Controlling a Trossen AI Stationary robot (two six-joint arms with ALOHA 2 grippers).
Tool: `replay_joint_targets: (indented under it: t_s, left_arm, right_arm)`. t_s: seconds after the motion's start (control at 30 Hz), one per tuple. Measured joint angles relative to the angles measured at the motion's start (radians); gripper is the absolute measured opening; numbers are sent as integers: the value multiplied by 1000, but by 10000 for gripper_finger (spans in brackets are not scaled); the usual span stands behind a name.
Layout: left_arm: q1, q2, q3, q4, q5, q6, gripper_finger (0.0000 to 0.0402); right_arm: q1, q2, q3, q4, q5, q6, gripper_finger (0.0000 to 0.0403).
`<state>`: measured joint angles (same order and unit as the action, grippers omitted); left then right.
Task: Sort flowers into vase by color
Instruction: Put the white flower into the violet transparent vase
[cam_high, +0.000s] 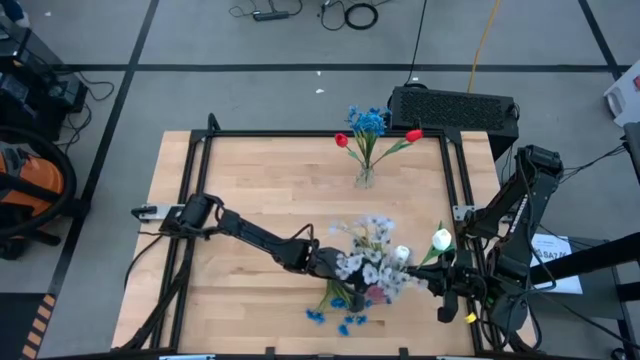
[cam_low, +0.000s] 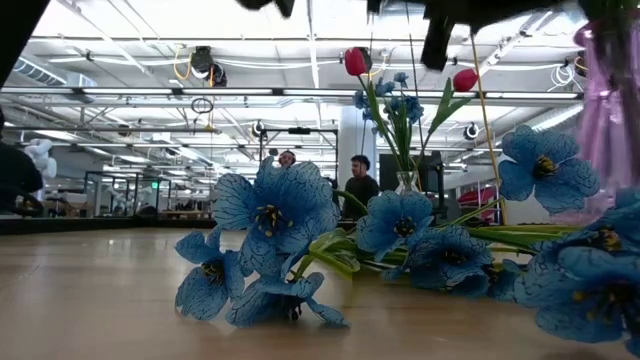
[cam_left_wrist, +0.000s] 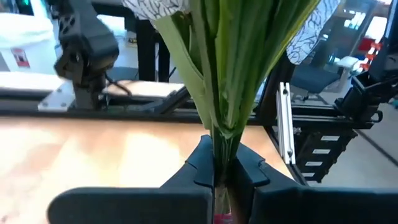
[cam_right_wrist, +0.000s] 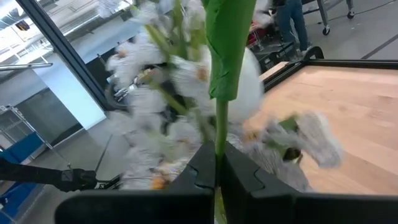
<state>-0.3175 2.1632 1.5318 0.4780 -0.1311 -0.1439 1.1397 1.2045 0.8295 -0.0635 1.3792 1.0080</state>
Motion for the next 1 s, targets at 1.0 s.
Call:
replay_joint_targets:
  t_s: [1.0]
  left_arm:
    - [-11,0,136,-263,-11,79,15]
  right_arm:
    - [-34,179,3,5,23,50,0]
